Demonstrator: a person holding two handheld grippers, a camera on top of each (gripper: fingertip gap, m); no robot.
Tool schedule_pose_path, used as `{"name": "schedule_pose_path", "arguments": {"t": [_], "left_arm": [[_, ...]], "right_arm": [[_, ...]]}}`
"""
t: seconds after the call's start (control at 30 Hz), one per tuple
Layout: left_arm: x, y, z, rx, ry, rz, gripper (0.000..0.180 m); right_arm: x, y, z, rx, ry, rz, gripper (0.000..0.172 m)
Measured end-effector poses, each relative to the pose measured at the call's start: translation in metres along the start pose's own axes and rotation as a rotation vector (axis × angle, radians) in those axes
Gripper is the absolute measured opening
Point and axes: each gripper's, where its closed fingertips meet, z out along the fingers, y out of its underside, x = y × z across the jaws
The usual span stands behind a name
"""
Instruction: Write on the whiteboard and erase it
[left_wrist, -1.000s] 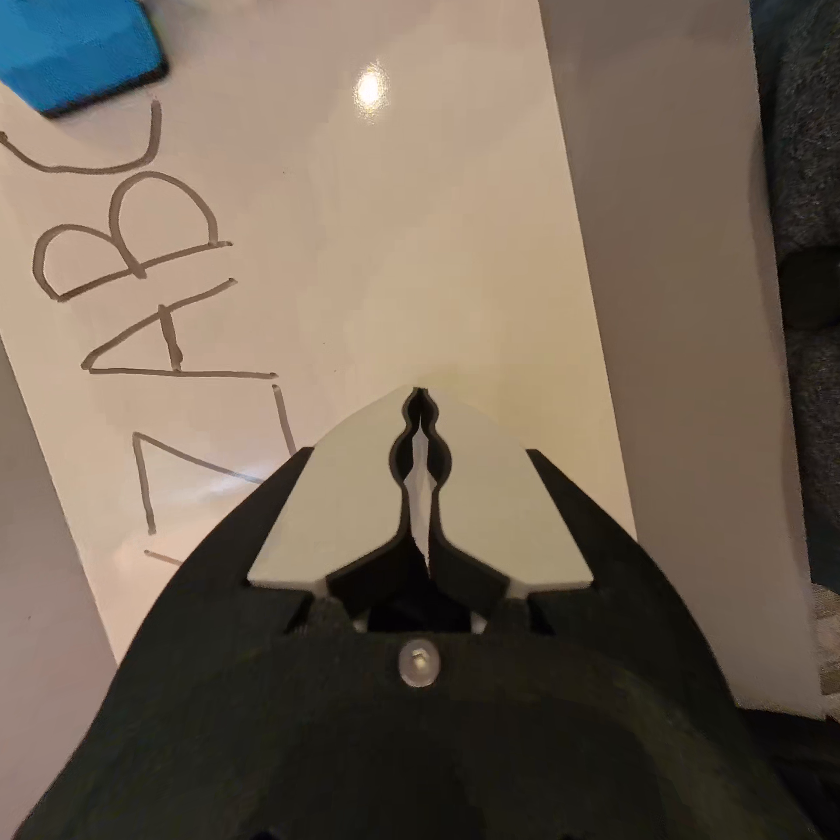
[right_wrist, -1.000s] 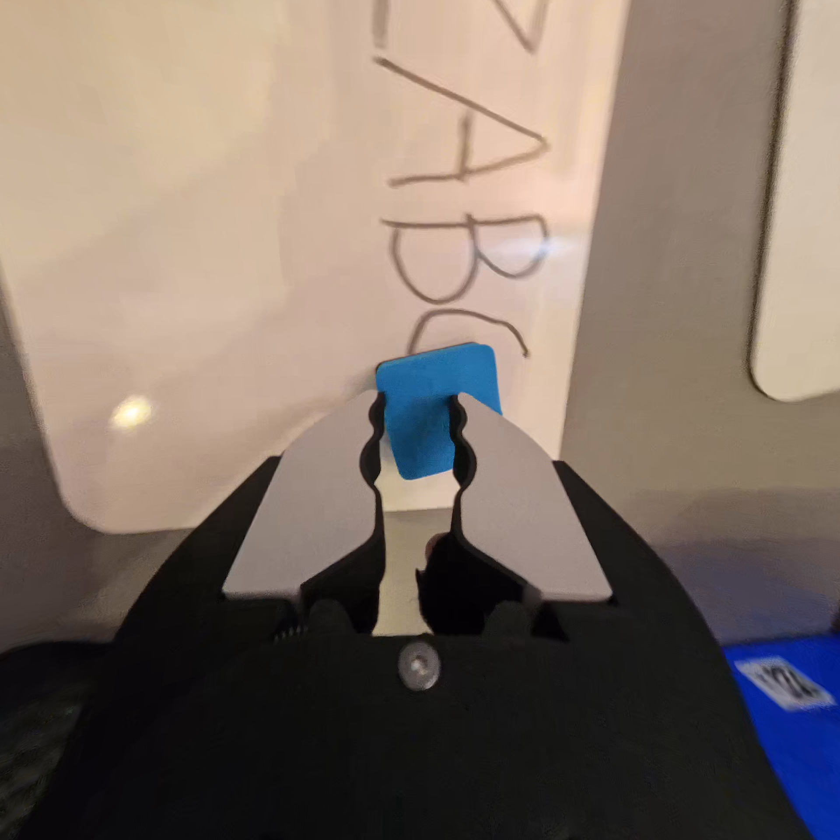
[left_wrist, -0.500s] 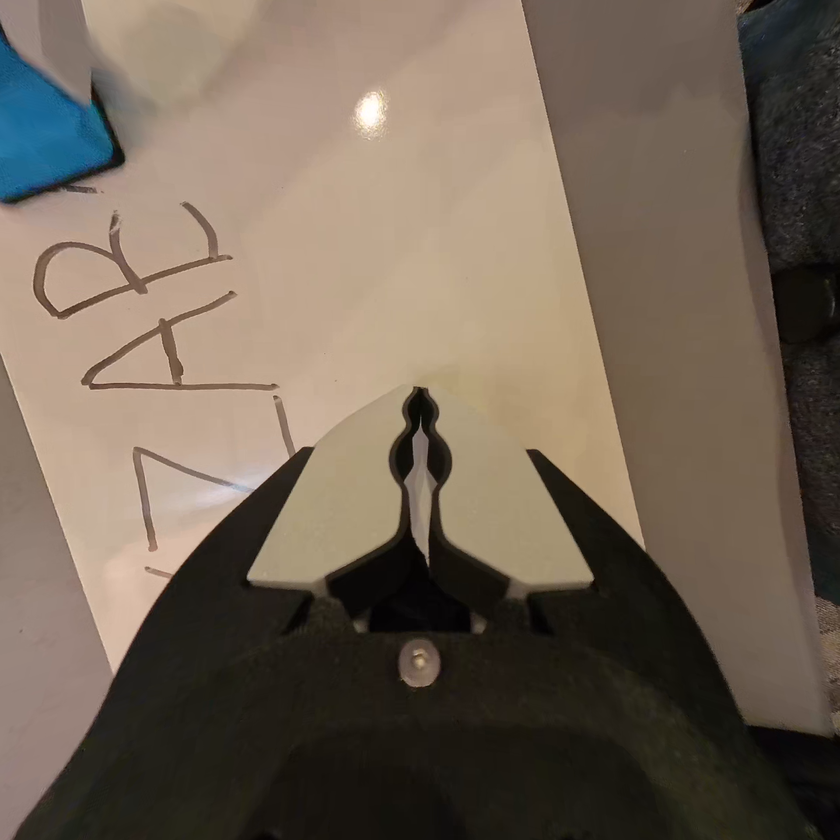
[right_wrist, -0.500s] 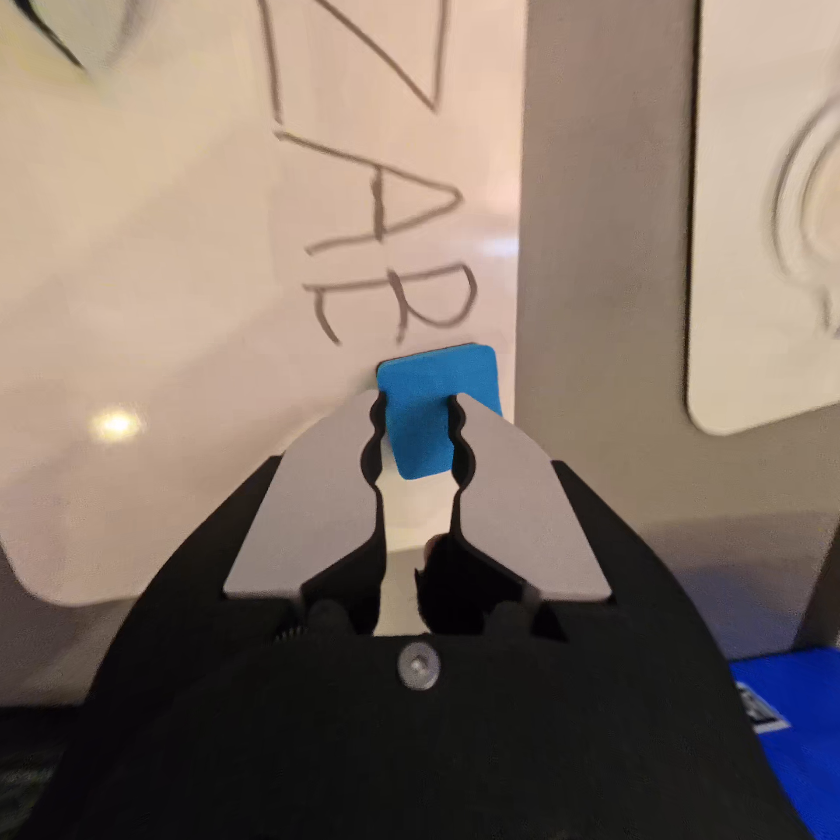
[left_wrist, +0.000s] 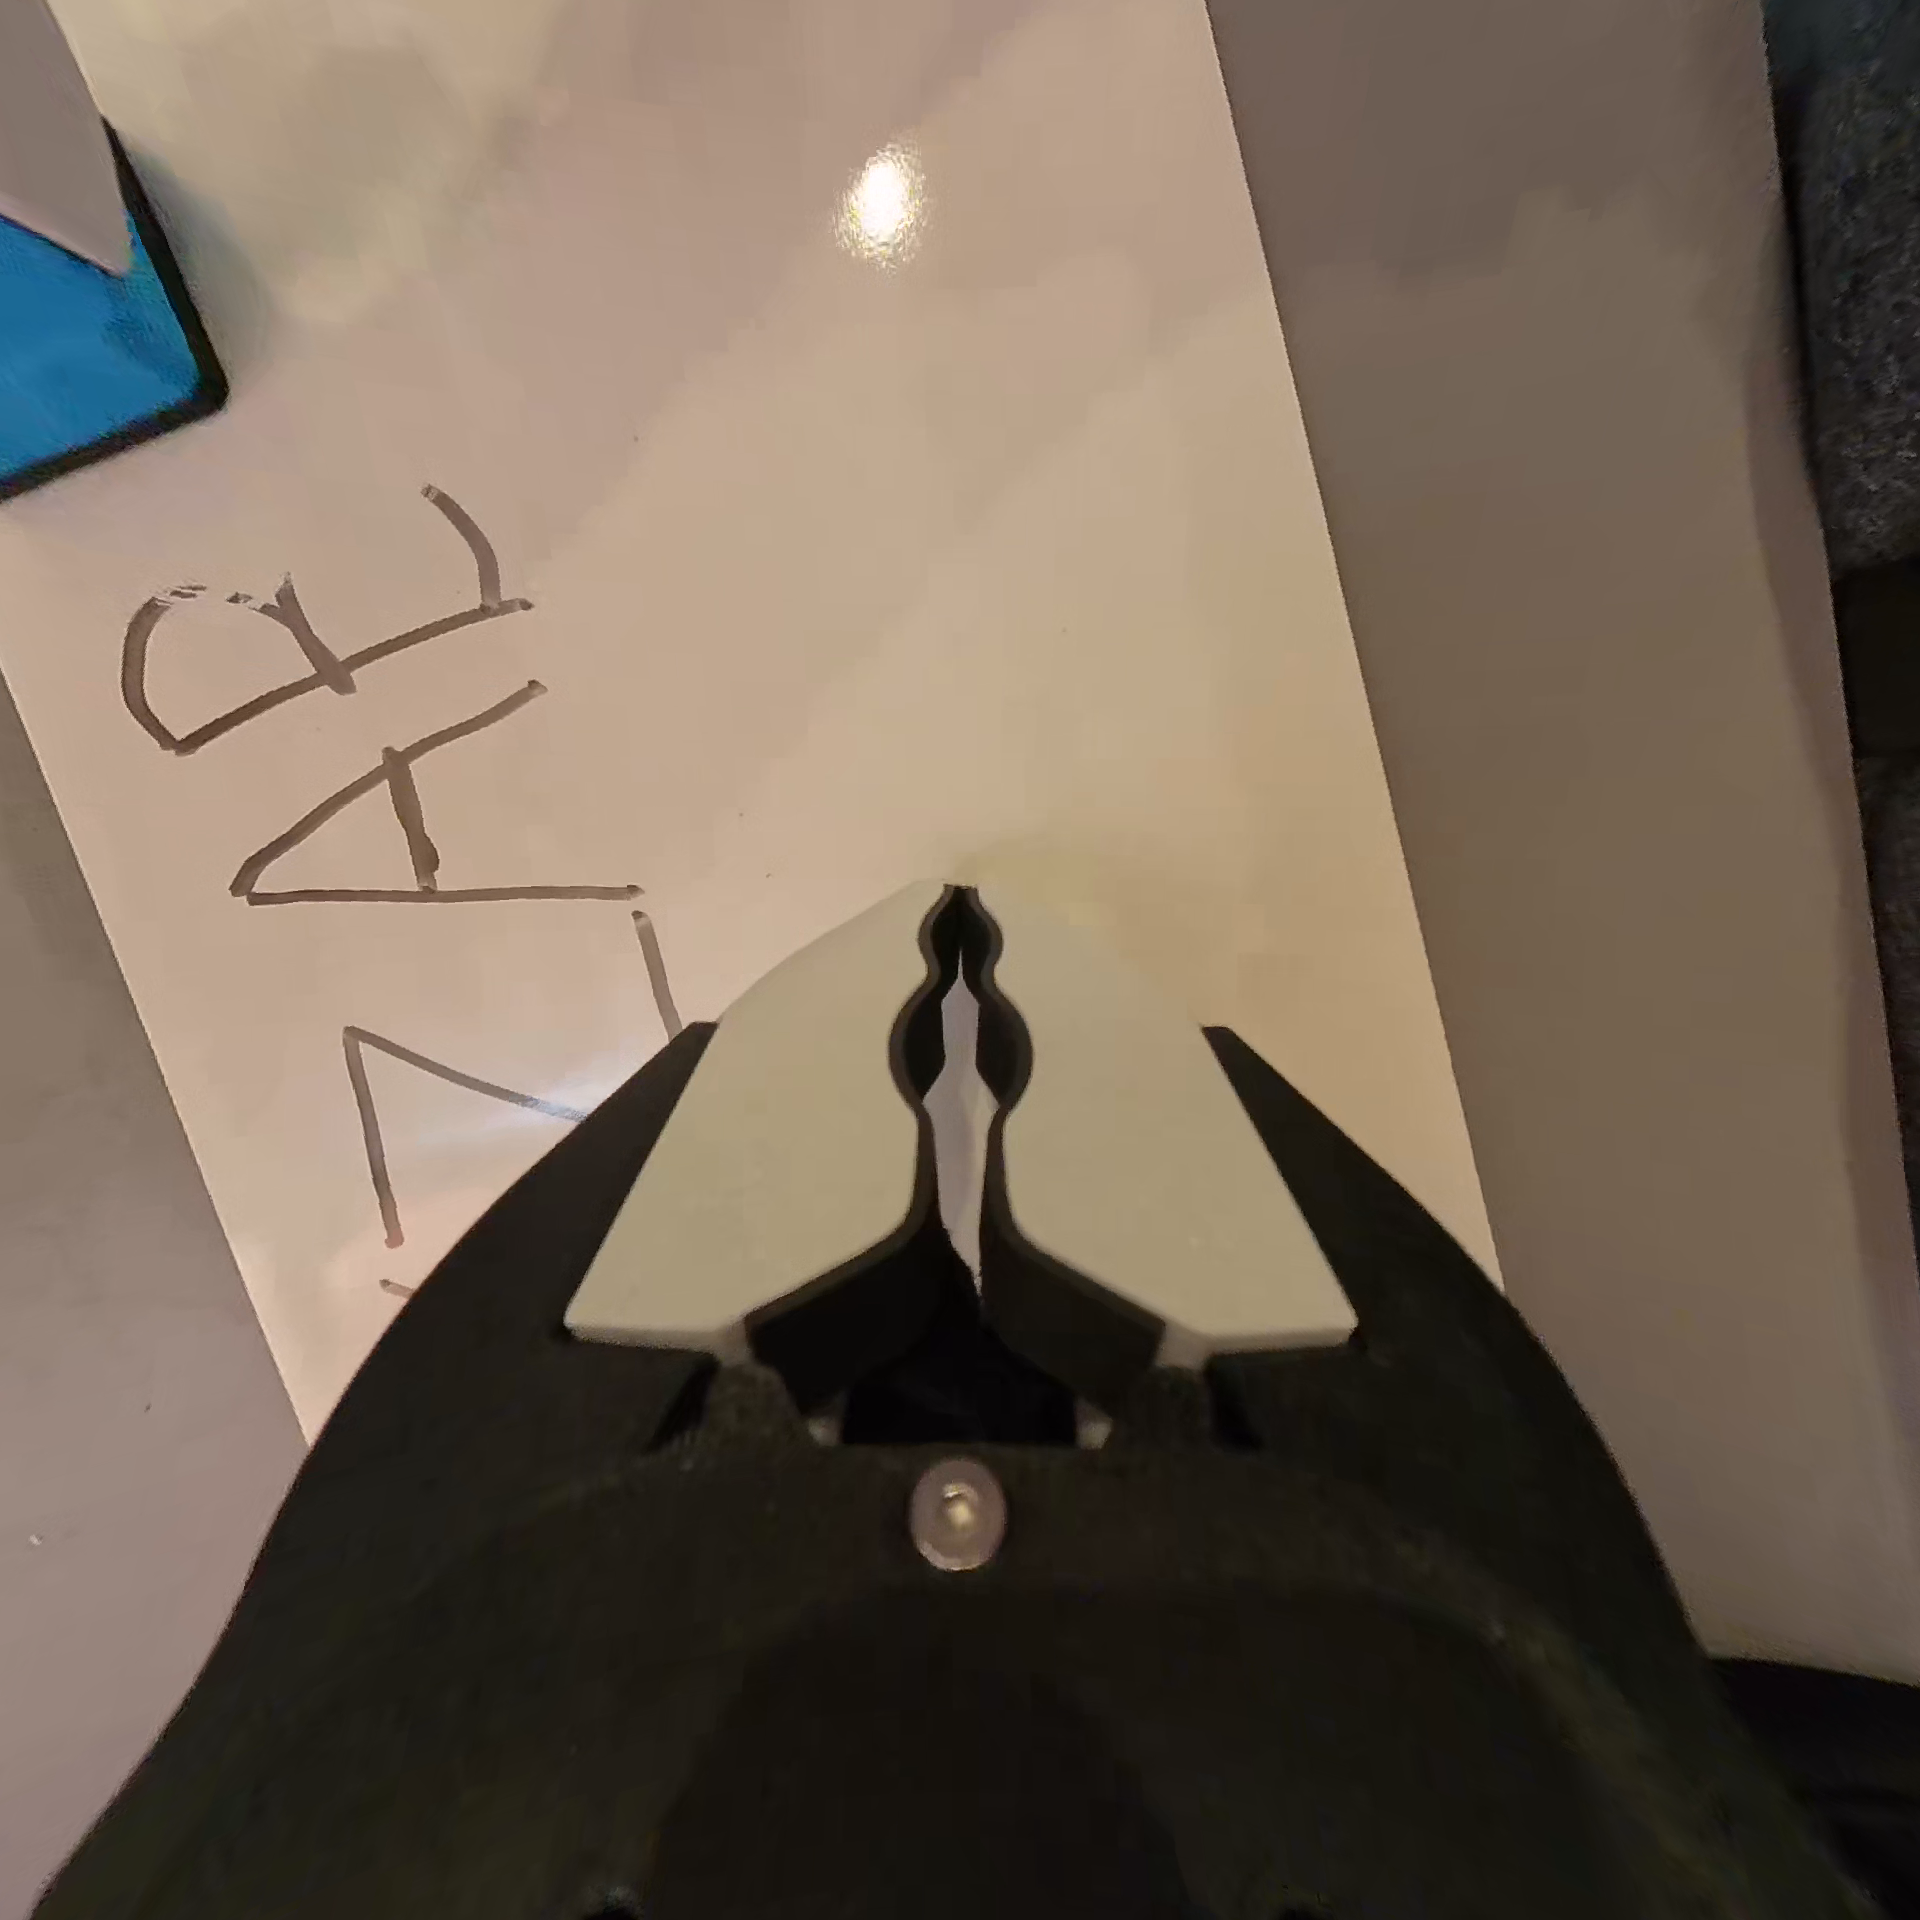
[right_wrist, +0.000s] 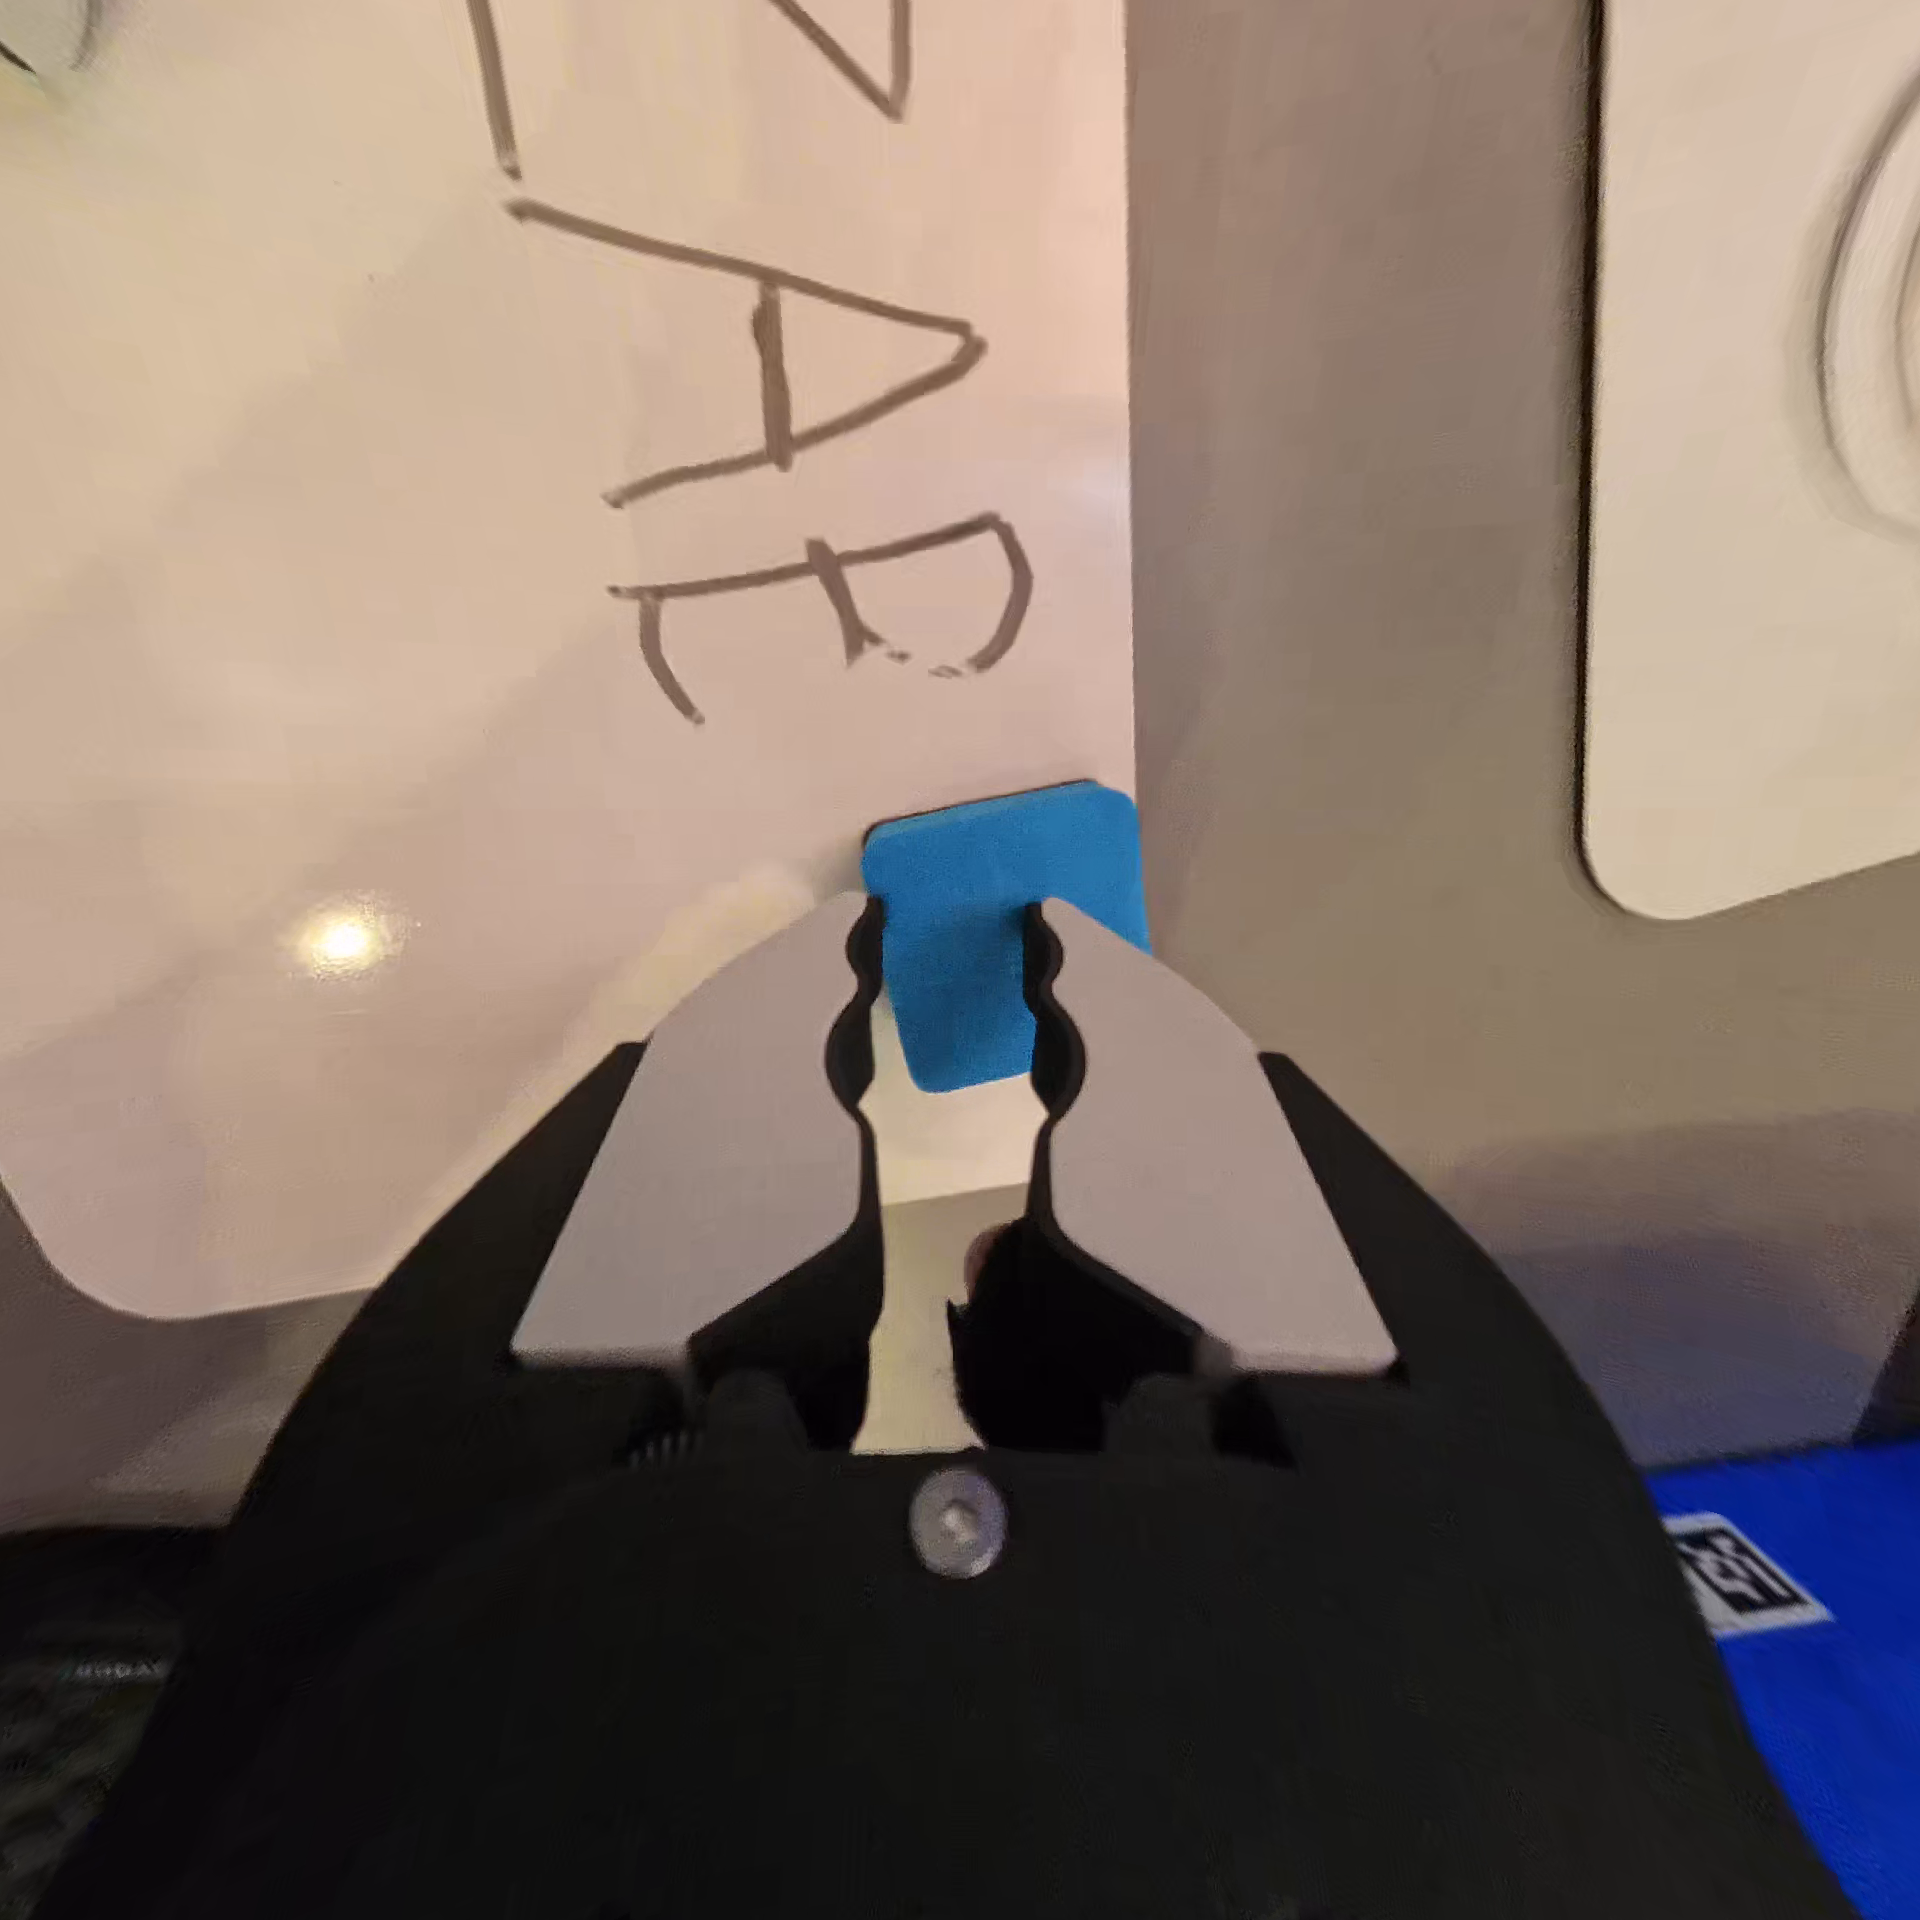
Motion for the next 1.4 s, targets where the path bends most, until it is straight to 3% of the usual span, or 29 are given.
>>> {"name": "schedule_pose_path", "arguments": {"t": [0.1,0.17,0.23,0.3,0.37,0.43,0.5,0.6,0.67,0.73,0.83,0.93,1.0,1.07,1.2,1.3,1.4], "left_arm": [[0.0,0.0,0.0,-0.004,-0.004,0.001,0.001],[0.0,0.0,0.0,0.001,-0.001,-0.004,0.001],[0.0,0.0,0.0,-0.001,-0.002,0.0,0.001],[0.0,0.0,0.0,-0.005,-0.001,0.002,0.001],[0.0,0.0,0.0,-0.004,-0.003,-0.002,0.001],[0.0,0.0,0.0,-0.012,-0.021,0.006,0.001],[0.0,0.0,0.0,-0.03,-0.037,0.021,0.001],[0.0,0.0,0.0,-0.046,-0.053,0.031,0.001],[0.0,0.0,0.0,-0.067,-0.086,0.05,0.001],[0.0,0.0,0.0,-0.086,-0.106,0.061,0.001],[0.0,0.0,0.0,-0.087,-0.098,0.049,0.001],[0.0,0.0,0.0,-0.094,-0.114,0.059,0.001],[0.0,0.0,0.0,-0.101,-0.11,0.059,0.001],[0.001,0.0,0.0,-0.1,-0.107,0.055,0.001],[0.0,0.0,0.0,-0.113,-0.138,0.066,0.001],[0.001,0.0,0.0,-0.115,-0.127,0.058,0.001],[0.001,0.0,0.0,-0.114,-0.135,0.06,0.001]], "right_arm": [[-0.023,-0.022,0.002,0.054,-0.052,-0.073,0.027],[-0.034,-0.008,-0.003,0.011,-0.103,-0.103,0.027],[-0.008,0.012,-0.004,-0.029,-0.039,-0.008,0.027],[-0.004,-0.009,0.002,0.017,-0.022,-0.029,0.027],[-0.036,-0.042,0.006,0.105,-0.114,-0.129,0.027],[-0.039,-0.027,0.001,0.044,-0.13,-0.147,0.027],[-0.014,-0.021,0.003,0.043,-0.081,-0.048,0.027],[-0.025,-0.053,0.011,0.094,-0.079,-0.129,0.027],[-0.036,-0.041,0.005,0.052,-0.142,-0.159,0.027],[-0.013,-0.032,0.006,0.043,-0.112,-0.062,0.027],[-0.026,-0.064,0.013,0.098,-0.118,-0.141,0.027],[-0.029,-0.037,0.005,0.014,-0.169,-0.144,0.027],[-0.011,-0.047,0.01,0.036,-0.142,-0.074,0.026],[-0.022,-0.068,0.015,0.054,-0.126,-0.155,0.027],[-0.037,-0.034,0.003,-0.001,-0.214,-0.136,0.026],[-0.032,-0.06,0.011,0.062,-0.14,-0.143,0.026],[-0.055,-0.04,0.002,0.016,-0.206,-0.179,0.026]]}}
